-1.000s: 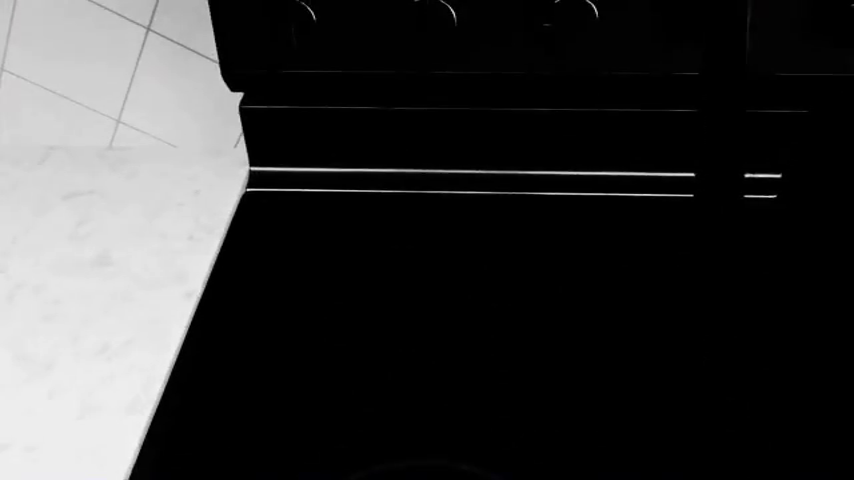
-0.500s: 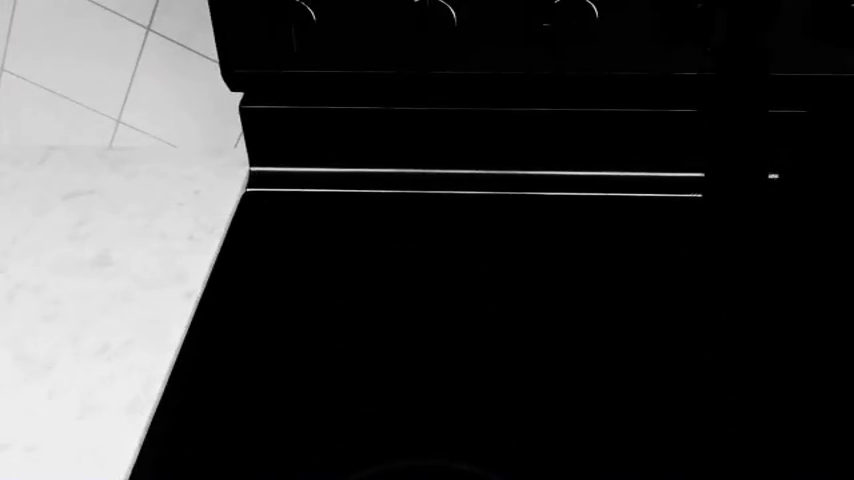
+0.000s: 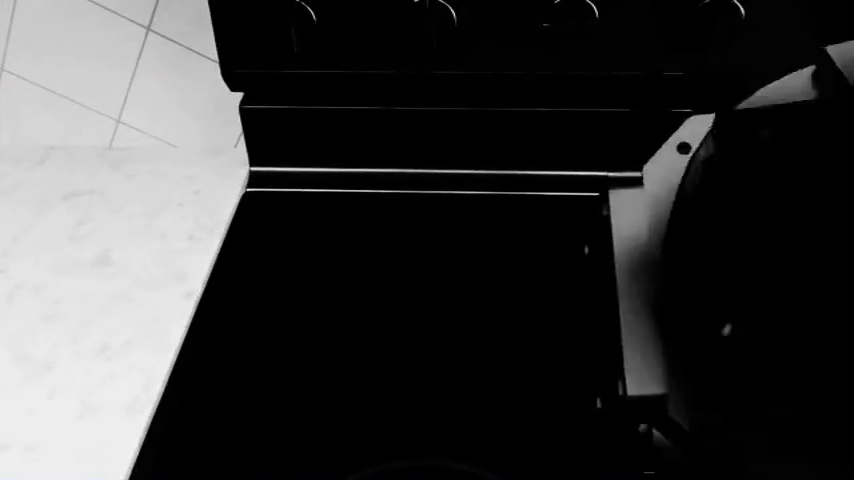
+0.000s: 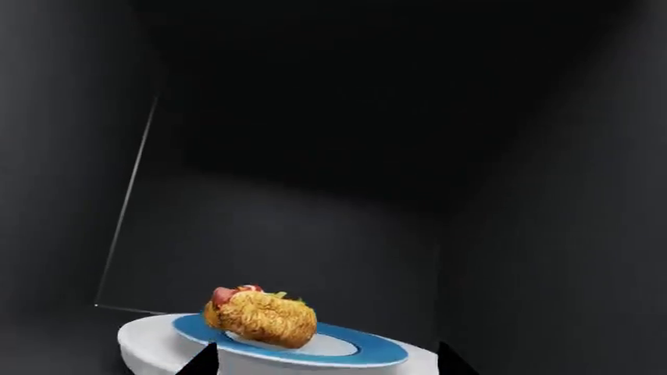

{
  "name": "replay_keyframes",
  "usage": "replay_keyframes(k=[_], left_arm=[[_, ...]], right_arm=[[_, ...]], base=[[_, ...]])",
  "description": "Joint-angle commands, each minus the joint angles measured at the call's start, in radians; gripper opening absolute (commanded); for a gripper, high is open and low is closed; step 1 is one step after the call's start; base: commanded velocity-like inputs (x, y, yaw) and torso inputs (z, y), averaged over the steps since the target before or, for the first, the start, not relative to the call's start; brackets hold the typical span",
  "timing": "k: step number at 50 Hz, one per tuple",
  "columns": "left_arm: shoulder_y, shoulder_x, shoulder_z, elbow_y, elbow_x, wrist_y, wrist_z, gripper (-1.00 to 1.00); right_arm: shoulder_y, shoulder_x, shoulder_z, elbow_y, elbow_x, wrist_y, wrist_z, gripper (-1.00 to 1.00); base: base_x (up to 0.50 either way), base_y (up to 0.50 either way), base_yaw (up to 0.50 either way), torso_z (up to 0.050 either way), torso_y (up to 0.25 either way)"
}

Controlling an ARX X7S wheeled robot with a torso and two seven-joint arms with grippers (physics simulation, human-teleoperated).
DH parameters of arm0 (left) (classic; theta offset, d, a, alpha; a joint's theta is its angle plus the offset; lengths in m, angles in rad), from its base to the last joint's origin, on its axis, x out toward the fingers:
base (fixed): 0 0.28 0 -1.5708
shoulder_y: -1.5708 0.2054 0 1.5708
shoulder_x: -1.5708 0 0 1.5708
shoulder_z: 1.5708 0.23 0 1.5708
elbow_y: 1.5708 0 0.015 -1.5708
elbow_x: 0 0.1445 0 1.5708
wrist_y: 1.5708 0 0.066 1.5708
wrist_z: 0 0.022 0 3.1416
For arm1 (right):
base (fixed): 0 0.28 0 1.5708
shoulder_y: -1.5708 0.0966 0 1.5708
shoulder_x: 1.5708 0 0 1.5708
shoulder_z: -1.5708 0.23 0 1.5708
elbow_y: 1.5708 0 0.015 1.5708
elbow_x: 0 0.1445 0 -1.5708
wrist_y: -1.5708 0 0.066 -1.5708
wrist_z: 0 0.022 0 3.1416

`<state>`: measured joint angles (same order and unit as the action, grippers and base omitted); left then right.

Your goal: Pick the hot dog from the counter and place it in the microwave.

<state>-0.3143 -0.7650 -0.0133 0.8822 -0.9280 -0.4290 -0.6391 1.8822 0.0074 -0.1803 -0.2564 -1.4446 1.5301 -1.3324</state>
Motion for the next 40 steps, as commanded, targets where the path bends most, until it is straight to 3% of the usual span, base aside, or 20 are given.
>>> replay_keyframes(k=[1,18,40], left_arm=[[0.007,-0.006,0.002,-0.008,-0.002,0.004,0.011,1.00],[0.027,-0.011,0.005,-0.002,-0.012,0.006,0.013,1.00],[0.039,-0.009,0.016,0.005,-0.018,0.006,0.006,1.00]], right_arm=[[-0.224,-0.007,-0.004,-0.259,-0.315,0.025,-0.238,1.00],[-0.547,-0.007,0.006,-0.517,-0.418,0.012,-0.238,1.00],[-0.818,-0.007,0.057,-0.617,-0.383,0.041,-0.238,1.00]], base=[[0.00,0.00,0.00,0.000,0.000],[0.00,0.00,0.00,0.000,0.000],[0.00,0.00,0.00,0.000,0.000]])
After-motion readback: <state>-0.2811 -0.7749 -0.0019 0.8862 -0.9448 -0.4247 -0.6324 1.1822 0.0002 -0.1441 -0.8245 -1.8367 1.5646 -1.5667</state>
